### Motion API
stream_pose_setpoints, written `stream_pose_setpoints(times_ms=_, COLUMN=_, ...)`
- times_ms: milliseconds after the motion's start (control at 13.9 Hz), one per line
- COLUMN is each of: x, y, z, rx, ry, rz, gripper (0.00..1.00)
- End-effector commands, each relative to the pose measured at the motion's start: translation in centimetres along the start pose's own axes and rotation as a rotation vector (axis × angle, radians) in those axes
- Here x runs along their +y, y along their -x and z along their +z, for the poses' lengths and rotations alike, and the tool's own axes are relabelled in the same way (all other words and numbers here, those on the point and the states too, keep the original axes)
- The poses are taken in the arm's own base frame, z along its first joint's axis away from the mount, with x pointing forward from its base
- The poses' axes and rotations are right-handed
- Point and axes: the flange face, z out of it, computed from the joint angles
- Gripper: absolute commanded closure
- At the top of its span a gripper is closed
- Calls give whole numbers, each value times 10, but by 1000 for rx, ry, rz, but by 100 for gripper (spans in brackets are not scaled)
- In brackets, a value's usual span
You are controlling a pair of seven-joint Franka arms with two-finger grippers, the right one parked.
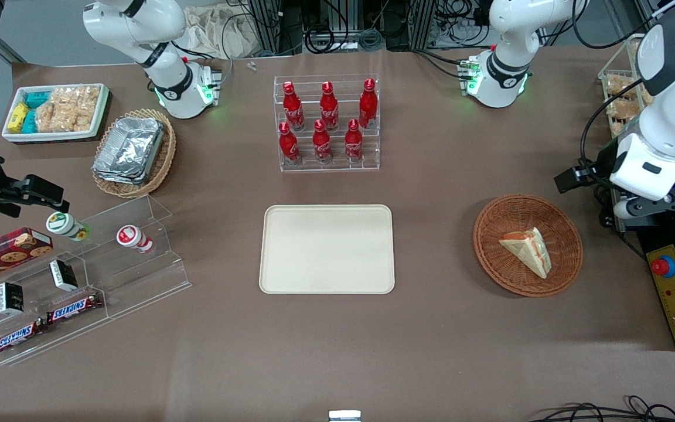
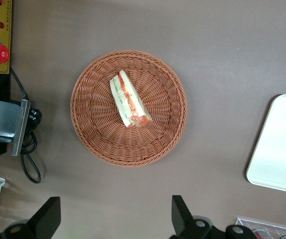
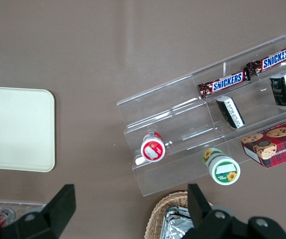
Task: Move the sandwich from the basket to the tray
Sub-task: 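Move the left gripper down over the sandwich in the wicker basket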
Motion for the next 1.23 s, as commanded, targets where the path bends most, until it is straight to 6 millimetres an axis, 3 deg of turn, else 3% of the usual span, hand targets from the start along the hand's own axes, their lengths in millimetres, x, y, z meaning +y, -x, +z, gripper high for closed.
stream_pose_setpoints(times_ms=0, x=-2, y=0, z=-2, rx=-13, ry=15, rz=23, gripper=0)
stream_pose_setpoints(times_ms=288, x=-2, y=-9, z=12, rx=-8, ry=27, rz=-36, gripper=0)
stream_pose_setpoints(times_ms=793, x=-26, y=-12, z=161, rx=124, ry=93, rz=-347, gripper=0)
stream_pose_setpoints(times_ms=1153, x=-32, y=-18, z=227, rx=105, ry=132, rz=-486, gripper=0)
